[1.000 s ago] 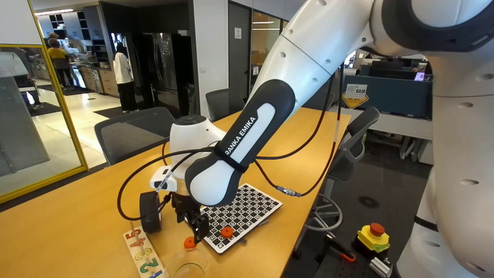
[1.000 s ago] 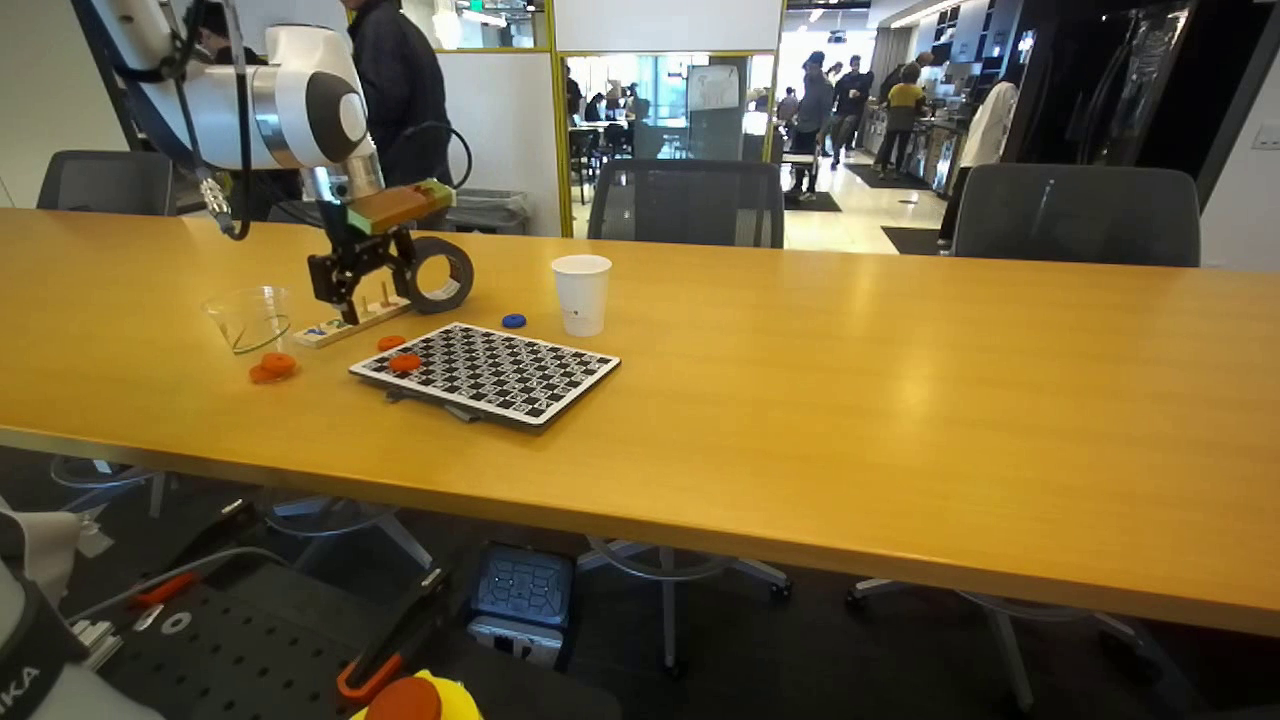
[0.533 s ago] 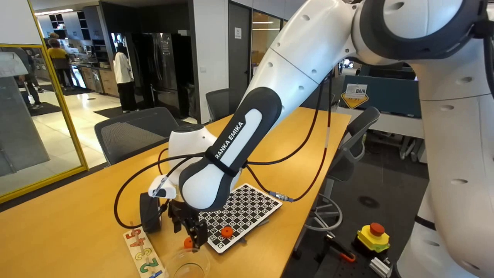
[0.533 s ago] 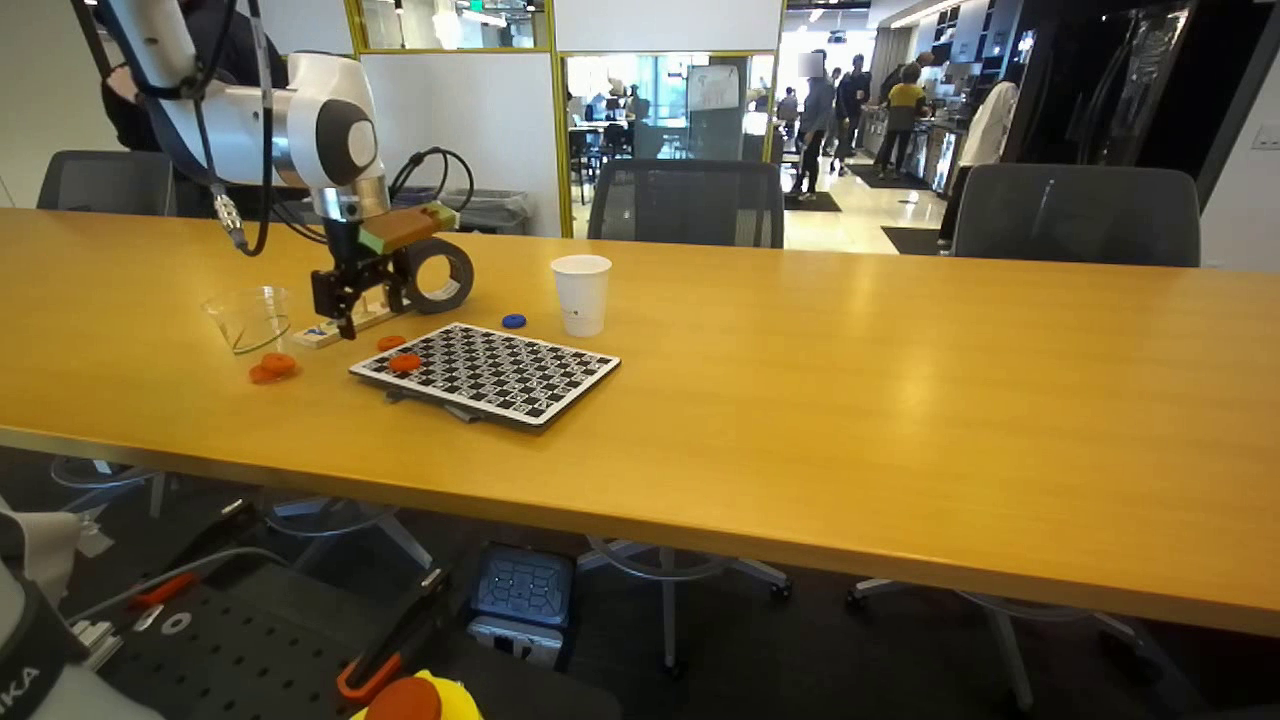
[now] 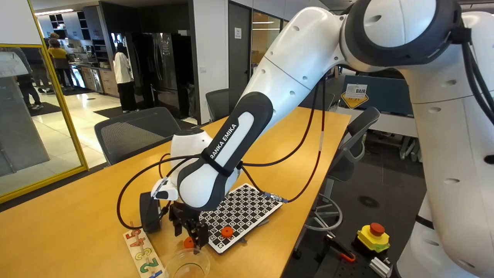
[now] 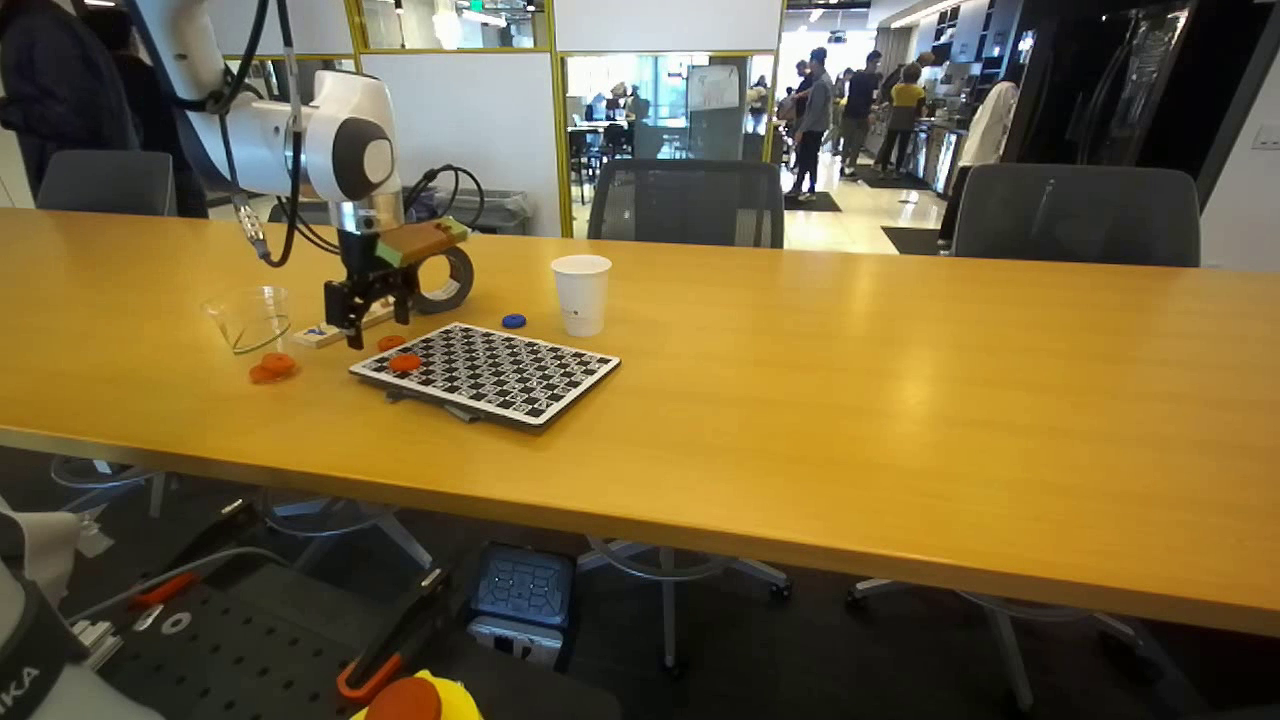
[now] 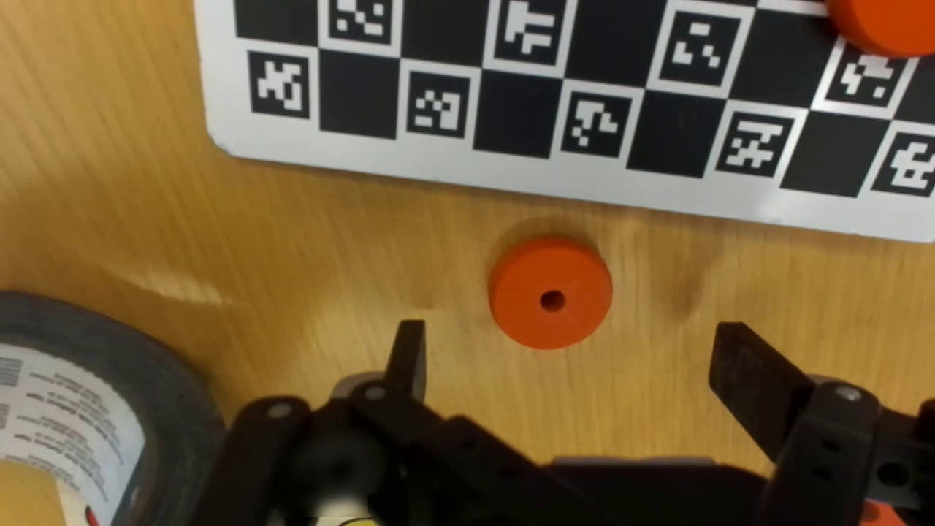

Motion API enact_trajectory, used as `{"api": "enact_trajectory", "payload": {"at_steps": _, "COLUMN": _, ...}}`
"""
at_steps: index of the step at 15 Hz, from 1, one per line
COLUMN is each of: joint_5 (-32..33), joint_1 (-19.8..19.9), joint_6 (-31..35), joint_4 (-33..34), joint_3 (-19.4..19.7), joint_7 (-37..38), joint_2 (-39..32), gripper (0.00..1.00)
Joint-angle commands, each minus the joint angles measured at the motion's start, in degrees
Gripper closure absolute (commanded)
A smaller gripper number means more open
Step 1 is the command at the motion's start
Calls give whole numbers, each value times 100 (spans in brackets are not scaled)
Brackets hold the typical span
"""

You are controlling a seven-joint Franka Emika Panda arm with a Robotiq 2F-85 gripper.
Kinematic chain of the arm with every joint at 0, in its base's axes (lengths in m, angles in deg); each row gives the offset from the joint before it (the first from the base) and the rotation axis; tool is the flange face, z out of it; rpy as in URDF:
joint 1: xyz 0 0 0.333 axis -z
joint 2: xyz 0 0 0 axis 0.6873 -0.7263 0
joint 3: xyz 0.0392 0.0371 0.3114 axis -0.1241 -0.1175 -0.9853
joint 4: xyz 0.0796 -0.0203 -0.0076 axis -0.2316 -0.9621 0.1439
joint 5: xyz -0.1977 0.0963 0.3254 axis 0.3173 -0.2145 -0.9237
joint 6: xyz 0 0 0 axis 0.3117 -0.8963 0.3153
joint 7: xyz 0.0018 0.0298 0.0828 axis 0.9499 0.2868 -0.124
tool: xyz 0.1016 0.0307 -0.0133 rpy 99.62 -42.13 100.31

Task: Pick up the orange and blue objects on the table and put them in the two cups

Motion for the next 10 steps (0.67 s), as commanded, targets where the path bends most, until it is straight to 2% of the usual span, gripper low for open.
{"api": "enact_trajectory", "payload": {"at_steps": 1, "joint_5": -177, "joint_1": 111, "joint_6": -206, "joint_4": 231, "joint_3": -117, "joint_7": -260, "joint_2": -121, "gripper": 0}}
{"api": "enact_trajectory", "payload": {"at_steps": 10, "joint_5": -166, "joint_1": 68, "joint_6": -462, "joint_4": 430, "joint_3": -52, "joint_7": -270, "joint_2": -283, "gripper": 0}}
